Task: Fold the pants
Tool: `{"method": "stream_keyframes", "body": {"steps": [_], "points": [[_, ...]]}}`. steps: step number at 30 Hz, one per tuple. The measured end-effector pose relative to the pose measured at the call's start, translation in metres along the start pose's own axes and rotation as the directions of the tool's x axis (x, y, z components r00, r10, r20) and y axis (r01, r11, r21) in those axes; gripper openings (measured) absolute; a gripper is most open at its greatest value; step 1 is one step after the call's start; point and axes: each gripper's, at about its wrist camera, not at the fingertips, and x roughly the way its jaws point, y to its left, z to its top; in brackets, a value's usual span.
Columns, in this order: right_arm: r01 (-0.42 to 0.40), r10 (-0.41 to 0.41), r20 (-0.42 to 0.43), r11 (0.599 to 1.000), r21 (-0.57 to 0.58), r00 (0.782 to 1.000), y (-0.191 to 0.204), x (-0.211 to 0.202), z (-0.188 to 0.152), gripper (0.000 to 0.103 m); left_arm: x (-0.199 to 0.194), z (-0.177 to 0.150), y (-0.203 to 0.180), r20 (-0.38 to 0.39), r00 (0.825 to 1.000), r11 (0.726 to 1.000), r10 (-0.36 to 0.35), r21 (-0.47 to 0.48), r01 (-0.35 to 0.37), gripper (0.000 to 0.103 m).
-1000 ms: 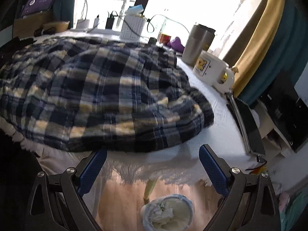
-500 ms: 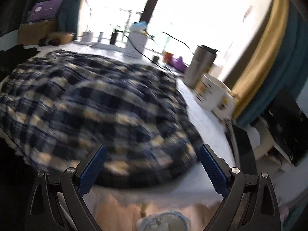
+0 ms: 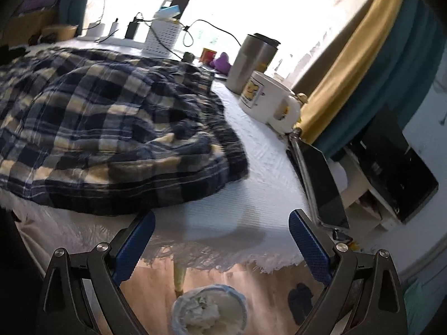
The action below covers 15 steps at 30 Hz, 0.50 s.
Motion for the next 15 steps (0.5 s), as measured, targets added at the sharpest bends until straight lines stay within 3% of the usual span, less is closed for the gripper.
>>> {"method": "stream_keyframes", "body": {"steps": [6, 13, 14, 15], "points": [[-0.036, 0.039, 0.048, 0.997, -0.061, 0.998, 0.014, -0.008, 0.002, 0.097, 0.001, 0.002, -0.006, 0.001, 1.0, 1.0, -0.014, 0.017, 0.014, 0.051], [-0.052, 0.072, 0.149, 0.989, -0.138, 0.986, 0.033, -0.008, 0.033, 0.097, 0.0, 0.002, -0.007, 0.001, 1.0, 1.0, -0.017, 0.02, 0.017, 0.052], [-0.066, 0.09, 0.161, 0.986, -0.152, 0.983, 0.035, -0.007, 0.038, 0.096, -0.001, 0.002, -0.007, 0.002, 1.0, 1.0, -0.016, 0.02, 0.016, 0.052], [-0.092, 0.121, 0.172, 0.982, -0.164, 0.978, 0.037, -0.007, 0.043, 0.083, -0.001, 0.001, -0.007, 0.003, 1.0, 1.0, -0.015, 0.02, 0.015, 0.052]]}}
